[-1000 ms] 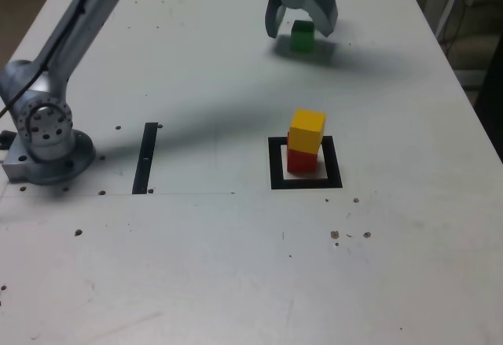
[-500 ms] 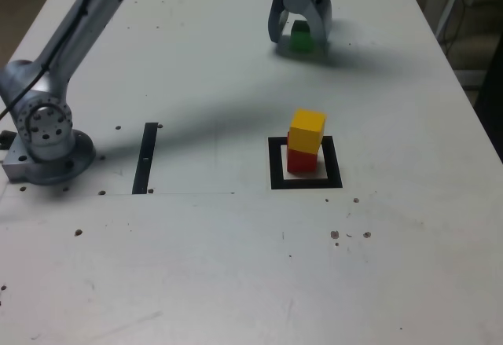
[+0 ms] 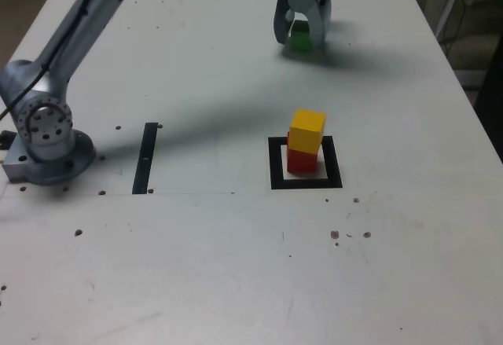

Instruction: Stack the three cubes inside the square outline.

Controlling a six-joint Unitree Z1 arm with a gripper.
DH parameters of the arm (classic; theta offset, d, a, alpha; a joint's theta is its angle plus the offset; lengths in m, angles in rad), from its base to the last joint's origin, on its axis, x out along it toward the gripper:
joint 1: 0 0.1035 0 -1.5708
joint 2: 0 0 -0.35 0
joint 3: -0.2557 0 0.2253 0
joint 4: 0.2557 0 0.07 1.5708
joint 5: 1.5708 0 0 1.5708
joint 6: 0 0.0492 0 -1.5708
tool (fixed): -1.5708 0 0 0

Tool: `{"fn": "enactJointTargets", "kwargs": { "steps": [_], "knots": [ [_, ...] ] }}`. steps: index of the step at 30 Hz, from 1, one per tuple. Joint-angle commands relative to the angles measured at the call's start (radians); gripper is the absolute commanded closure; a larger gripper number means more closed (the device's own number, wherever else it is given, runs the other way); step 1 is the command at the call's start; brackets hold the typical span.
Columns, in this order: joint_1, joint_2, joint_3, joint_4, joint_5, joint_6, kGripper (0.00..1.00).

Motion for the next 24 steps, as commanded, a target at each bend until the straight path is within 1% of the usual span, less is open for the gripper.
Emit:
{"fn": "enactJointTargets", "kwargs": {
  "steps": [1,3,8,14,18,24],
  "knots": [
    [0.001,0.002,-0.005,0.004,-0.002,0.002,0.81],
    [0.001,0.001,-0.007,0.006,-0.004,0.002,0.84],
    [0.001,0.0,-0.007,0.012,-0.013,0.003,0.86],
    [-0.002,-0.016,-0.02,0.025,-0.037,0.004,0.88],
    [-0.014,-0.06,-0.061,0.063,-0.052,-0.011,0.88],
    [-0.061,-0.137,-0.097,0.135,-0.059,-0.052,0.88]
  ]
}}
